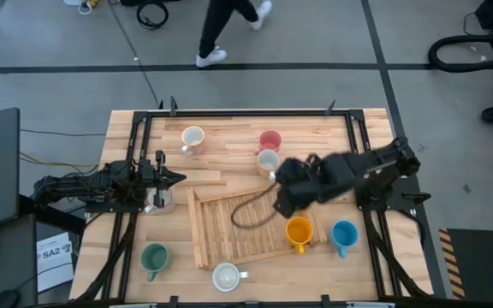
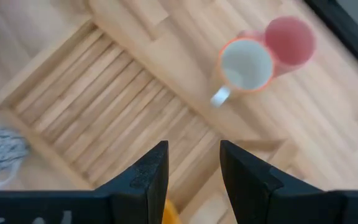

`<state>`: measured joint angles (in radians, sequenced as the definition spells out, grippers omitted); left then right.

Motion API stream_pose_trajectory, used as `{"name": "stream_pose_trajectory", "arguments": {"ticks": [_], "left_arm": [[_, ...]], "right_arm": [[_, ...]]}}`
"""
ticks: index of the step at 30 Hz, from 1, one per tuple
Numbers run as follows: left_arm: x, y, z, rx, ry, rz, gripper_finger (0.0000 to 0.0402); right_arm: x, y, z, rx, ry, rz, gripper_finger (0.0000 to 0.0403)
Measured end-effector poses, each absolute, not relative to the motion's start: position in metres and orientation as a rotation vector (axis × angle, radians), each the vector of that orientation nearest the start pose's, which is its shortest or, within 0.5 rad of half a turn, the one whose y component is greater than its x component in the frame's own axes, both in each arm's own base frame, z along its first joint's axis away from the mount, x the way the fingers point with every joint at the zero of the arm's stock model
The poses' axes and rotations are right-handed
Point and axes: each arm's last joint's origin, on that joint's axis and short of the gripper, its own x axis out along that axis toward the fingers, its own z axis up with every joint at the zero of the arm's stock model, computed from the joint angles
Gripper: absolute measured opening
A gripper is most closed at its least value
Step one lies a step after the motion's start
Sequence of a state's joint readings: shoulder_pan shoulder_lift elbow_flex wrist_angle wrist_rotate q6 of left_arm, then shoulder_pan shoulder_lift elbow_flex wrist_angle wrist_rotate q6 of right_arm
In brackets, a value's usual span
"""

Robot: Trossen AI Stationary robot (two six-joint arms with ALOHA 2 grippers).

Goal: Place coffee mugs
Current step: Put the white-yellow patterned mug on the shelf

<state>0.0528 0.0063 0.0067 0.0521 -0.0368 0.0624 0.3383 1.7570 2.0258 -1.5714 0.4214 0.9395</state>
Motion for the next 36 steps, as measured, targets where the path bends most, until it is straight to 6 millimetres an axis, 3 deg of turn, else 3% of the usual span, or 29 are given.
{"name": "stream_pose_trajectory", "arguments": {"ticks": [14,21,28,36], "left_arm": [[0.097,0.006,0.17,0.063,-0.049,0.091,0.0013],[0.097,0.006,0.17,0.063,-0.049,0.091,0.0013],[0.097,0.006,0.17,0.063,-0.05,0.091,0.0013],[0.097,0.006,0.17,0.063,-0.049,0.091,0.0013]], "right_arm": [[0.315,-0.02,0.398,0.25,1.151,-0.551,0.0149],[0.318,-0.073,0.401,0.195,1.108,-0.387,0.0149],[0.323,-0.111,0.41,0.082,0.953,-0.303,0.0149],[0.322,-0.134,0.415,0.065,0.863,-0.271,0.0149]]}}
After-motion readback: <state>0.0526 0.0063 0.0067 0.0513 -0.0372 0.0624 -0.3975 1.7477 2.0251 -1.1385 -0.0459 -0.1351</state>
